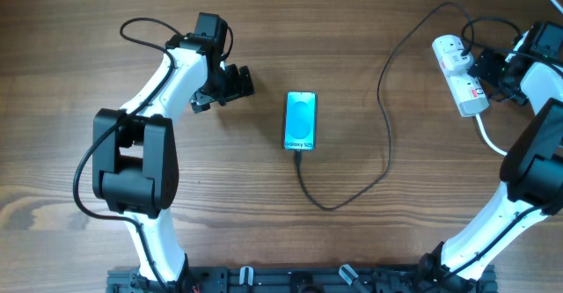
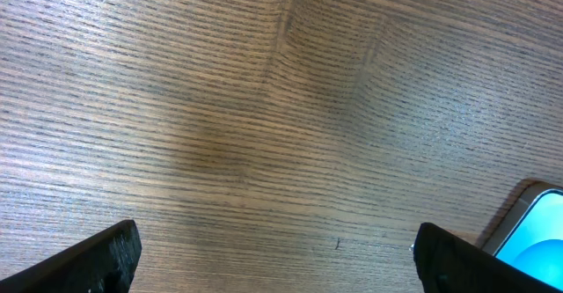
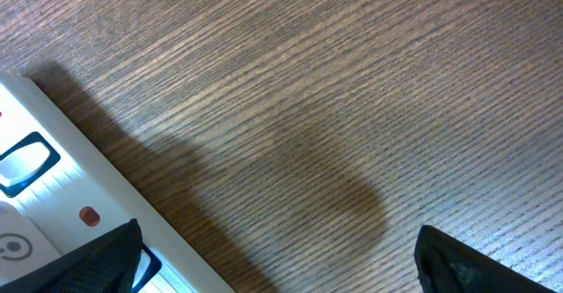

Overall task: Plug charger to phone and switch on socket
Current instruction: 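Position the right gripper finger over the power strip's rocker switch, then press the rocker switch down with the right gripper finger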

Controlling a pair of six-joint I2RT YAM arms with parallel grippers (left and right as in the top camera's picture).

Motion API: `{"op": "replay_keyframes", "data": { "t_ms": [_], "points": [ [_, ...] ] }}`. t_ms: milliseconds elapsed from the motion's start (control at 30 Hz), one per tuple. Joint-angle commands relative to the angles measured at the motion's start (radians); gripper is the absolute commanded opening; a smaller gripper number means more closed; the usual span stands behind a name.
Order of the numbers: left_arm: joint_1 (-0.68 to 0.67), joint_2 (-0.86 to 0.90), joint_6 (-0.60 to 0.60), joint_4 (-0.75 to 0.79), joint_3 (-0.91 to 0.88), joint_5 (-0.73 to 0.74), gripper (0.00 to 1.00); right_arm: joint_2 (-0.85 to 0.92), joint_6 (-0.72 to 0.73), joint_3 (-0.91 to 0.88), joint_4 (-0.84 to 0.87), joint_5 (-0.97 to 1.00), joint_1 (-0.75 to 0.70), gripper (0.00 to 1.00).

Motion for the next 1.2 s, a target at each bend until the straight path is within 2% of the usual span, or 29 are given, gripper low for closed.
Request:
{"op": "replay_keyframes", "data": {
  "t_ms": [0,1167],
  "points": [
    [-0.001,-0.024,-0.006,0.000,0.003,-0.016,1.00,0.025,-0.020,-0.010,-0.018,-0.019,0.005,1.00],
    [-0.001,-0.024,-0.006,0.000,0.003,-0.016,1.00,0.025,-0.048,-0.010,-0.101,-0.095,0.005,1.00]
  ]
}}
